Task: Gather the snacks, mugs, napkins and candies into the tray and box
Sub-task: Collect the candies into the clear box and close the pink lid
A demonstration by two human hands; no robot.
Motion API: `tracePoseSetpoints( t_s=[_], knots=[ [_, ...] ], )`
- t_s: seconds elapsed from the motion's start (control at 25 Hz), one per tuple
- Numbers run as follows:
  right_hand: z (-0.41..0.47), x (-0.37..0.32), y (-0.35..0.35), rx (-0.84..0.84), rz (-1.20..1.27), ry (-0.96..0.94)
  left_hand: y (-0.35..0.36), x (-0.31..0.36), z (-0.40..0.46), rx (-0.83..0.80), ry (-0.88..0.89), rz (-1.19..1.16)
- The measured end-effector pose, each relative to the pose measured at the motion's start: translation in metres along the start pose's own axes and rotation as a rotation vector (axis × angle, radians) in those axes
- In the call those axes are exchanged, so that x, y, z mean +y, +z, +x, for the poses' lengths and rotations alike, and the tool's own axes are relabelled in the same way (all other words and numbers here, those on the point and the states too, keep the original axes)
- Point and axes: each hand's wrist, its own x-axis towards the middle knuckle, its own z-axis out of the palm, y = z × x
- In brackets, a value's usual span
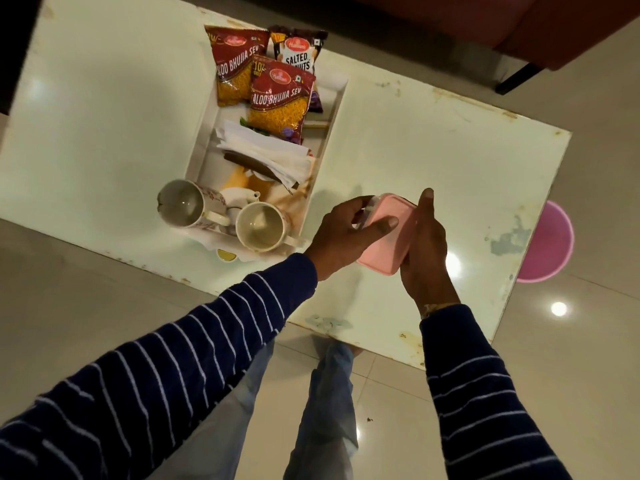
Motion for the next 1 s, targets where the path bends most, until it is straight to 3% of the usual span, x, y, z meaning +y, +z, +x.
tracePoseSetpoints(
  t_s=[0.2,0.48,0.68,0.8,1.0],
  knots=[
    [-0.008,-0.001,0.023,0.149,-0.086,-0.082,0.000,-0.010,-0.007,0.009,-0.021,-0.119],
    [-0.026,0.016,0.044,0.217,-0.008,-0.066,-0.006,0.003,-0.010,0.064,0.006,-0.172],
    [-0.026,0.031,0.049,0.348,-0.126,-0.233,-0.006,0.005,0.001,0.003,0.005,-0.110],
    [-0.011,0.034,0.043,0.315,-0.134,-0.116,-0.005,0.006,0.014,-0.005,-0.045,0.057],
    [0.014,0.034,0.026,0.214,-0.349,-0.194,-0.014,-0.002,0.024,0.108,-0.049,0.201]
  ],
)
